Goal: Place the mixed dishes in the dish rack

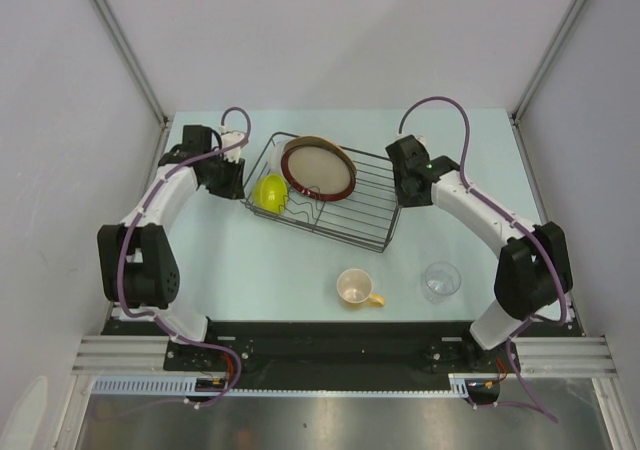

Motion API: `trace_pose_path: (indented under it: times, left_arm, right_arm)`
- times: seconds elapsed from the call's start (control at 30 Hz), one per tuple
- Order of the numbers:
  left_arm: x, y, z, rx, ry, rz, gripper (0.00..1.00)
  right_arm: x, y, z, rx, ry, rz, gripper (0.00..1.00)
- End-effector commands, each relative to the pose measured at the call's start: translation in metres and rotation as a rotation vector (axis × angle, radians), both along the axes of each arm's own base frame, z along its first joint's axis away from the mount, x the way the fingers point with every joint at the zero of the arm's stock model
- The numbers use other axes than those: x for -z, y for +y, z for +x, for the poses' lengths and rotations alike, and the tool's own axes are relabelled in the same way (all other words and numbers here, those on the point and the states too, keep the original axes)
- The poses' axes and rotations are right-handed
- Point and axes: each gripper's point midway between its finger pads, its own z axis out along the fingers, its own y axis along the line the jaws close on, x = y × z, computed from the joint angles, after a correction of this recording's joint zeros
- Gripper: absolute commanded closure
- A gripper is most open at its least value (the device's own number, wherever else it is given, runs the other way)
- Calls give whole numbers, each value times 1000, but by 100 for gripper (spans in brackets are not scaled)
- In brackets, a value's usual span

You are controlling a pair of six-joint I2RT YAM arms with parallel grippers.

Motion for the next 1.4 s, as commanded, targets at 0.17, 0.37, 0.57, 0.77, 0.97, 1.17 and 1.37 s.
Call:
trace_pose_path:
  times: [0.17,0.37,0.57,0.77,0.97,1.17,1.37]
  left_arm:
    - [17,6,3,-6,4,14,67]
    - [30,7,-3,-1,31,24,67]
    - [38,3,-11,9,62,1,68]
    - [40,-6,-36,34,103,-32,69]
    - [46,-22,-66,72,141,-67,69]
    - [44,-34,-82,97,153,-85,69]
    - [25,-33,-83,106,130,-70,69]
  right_arm:
    - [16,12,25,21,-7,124,59]
    - [29,9,42,44,2,170,60]
    - [35,5,64,64,4,197,62]
    - [32,11,91,62,-4,198,63]
    - [20,15,115,60,-24,196,65]
    - [12,4,122,88,-47,198,64]
    - [-12,-8,121,103,-101,167,55]
